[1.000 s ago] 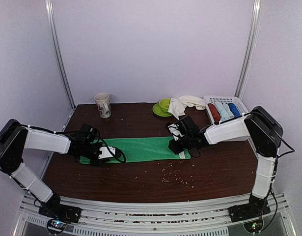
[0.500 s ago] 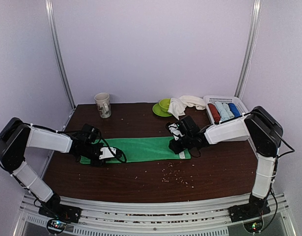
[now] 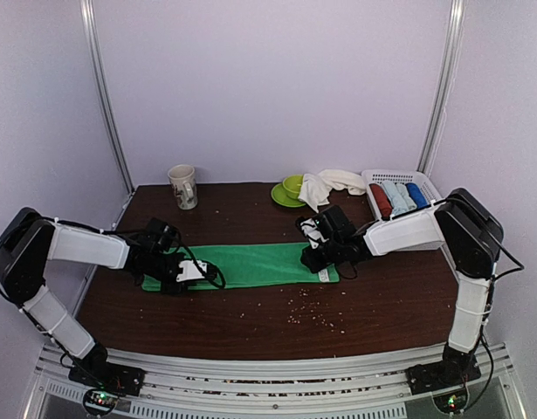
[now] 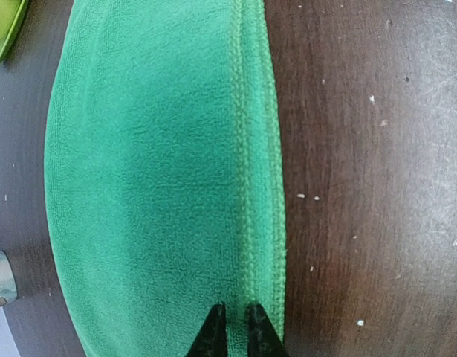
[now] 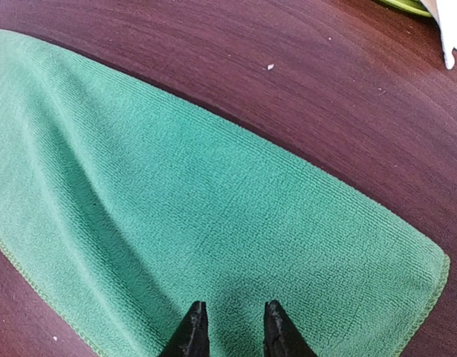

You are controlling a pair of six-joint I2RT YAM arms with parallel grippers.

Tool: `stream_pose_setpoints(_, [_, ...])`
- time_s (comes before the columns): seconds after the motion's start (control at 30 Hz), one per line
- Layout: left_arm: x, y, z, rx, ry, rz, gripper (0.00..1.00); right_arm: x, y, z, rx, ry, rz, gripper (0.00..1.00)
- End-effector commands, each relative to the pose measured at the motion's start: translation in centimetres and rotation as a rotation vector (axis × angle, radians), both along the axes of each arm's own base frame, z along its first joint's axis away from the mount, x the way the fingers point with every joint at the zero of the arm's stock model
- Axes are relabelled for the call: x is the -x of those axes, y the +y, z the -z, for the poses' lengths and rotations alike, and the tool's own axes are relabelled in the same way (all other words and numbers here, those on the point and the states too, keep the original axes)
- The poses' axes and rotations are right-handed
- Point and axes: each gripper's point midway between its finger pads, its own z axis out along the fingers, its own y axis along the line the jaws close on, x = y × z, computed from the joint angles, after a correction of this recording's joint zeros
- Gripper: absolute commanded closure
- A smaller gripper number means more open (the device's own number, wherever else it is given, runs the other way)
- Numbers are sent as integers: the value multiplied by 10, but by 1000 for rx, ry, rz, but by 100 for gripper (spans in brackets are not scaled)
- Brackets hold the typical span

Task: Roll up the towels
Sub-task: Adjust the towel at the center of the board.

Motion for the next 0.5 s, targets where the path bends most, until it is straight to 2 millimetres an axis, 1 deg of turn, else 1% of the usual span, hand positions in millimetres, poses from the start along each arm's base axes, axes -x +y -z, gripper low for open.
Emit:
stream_pose_setpoints(0.0, [-2,-5,0,2,13,15,87,-4,-6,-10,-5,-24,28,73])
stream_pose_setpoints(0.13, [-4,-4,2,-7,12,6,87,-5,-5,-11,-10,-24,29,73])
stream_pose_setpoints(0.27, [-4,-3,5,-10,17,1,90,-5,-5,-12,-12,-24,29,73])
stream_pose_setpoints(0.37, [-3,-3,6,-12,19,3,96,-5,-6,-10,-5,-21,32,74])
stream_pose_setpoints(0.4, [-3,-3,6,-13,20,4,99,-5,-7,-9,0,-20,35,74])
stream_pose_setpoints(0.47, [-3,-3,5,-14,18,4,100,-6,-8,-7,8,-21,43,74])
